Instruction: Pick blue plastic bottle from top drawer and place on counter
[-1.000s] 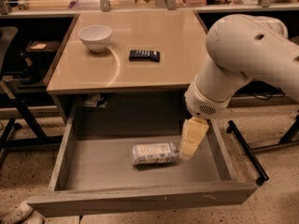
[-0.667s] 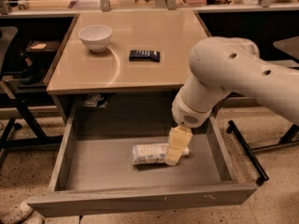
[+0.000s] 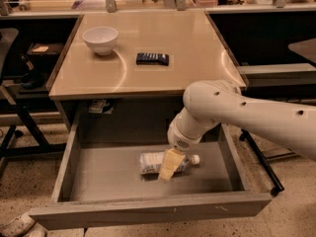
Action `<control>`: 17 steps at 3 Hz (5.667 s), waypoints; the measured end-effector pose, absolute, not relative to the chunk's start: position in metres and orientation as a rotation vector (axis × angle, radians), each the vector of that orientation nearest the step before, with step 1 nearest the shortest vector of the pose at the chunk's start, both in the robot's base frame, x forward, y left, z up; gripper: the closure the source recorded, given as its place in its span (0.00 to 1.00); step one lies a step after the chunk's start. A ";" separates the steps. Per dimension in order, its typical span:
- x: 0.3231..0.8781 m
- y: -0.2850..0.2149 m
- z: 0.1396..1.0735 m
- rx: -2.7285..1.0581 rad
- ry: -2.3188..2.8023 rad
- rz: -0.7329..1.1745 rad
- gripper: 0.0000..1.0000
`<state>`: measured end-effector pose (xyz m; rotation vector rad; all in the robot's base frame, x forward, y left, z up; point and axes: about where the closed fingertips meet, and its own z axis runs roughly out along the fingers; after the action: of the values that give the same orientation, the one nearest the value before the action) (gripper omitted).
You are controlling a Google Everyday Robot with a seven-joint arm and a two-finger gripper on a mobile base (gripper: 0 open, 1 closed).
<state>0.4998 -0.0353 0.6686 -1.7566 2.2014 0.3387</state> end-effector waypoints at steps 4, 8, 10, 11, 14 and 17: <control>0.490 -0.019 0.615 -1.800 2.149 0.371 0.00; 0.490 -0.017 0.599 -1.803 2.153 0.375 0.65; 0.501 -0.034 0.661 -1.788 2.123 0.440 1.00; 0.520 -0.060 0.703 -1.771 2.125 0.439 1.00; 0.585 -0.134 0.793 -1.745 2.181 0.337 1.00; 0.627 -0.164 0.883 -1.641 2.276 0.150 1.00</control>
Offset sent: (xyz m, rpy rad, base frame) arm -0.0071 0.0041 -0.0057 0.0163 -0.0342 0.0442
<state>0.6271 -0.1638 0.8826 -1.6408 2.2759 0.1496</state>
